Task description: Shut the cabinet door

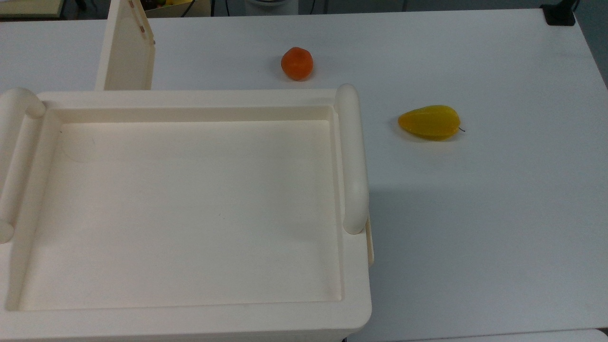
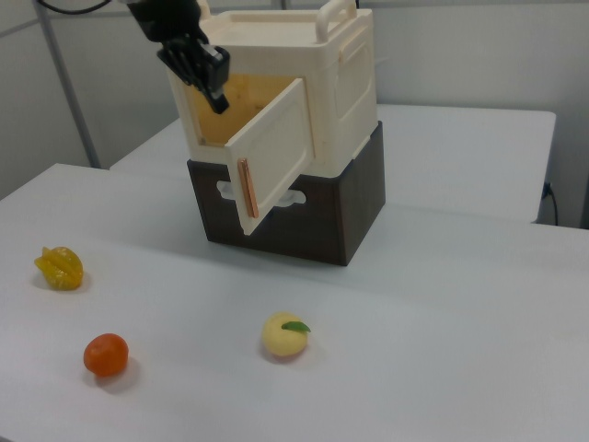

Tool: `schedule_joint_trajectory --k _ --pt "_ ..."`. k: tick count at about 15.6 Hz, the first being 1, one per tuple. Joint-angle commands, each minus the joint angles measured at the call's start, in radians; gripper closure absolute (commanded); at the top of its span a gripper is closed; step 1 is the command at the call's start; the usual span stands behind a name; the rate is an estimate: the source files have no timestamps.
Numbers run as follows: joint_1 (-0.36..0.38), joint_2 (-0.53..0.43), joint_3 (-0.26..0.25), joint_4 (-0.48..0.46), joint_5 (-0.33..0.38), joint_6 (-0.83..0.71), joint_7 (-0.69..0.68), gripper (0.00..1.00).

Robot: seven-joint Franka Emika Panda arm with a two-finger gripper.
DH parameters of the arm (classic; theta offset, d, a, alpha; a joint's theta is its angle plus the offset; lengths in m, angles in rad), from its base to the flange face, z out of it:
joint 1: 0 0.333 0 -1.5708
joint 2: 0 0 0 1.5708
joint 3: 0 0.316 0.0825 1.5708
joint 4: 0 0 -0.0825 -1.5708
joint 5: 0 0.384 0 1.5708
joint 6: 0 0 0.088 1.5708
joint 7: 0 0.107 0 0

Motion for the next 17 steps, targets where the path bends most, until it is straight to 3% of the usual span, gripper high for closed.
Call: schedule_joint_trajectory --k 1,7,13,17 --pt "-0.041 0.010 -0.002 -0.002 0.001 0.041 -0.010 1.00" --pt "-0.078 0.059 -0.016 -0.014 0.006 0.075 -0.010 1.00" --pt "-0.068 0.091 -0.005 -0.018 0.023 0.075 0.004 1.00" --pt "-0.039 0.097 0.006 -0.036 0.087 0.125 0.009 1.00"
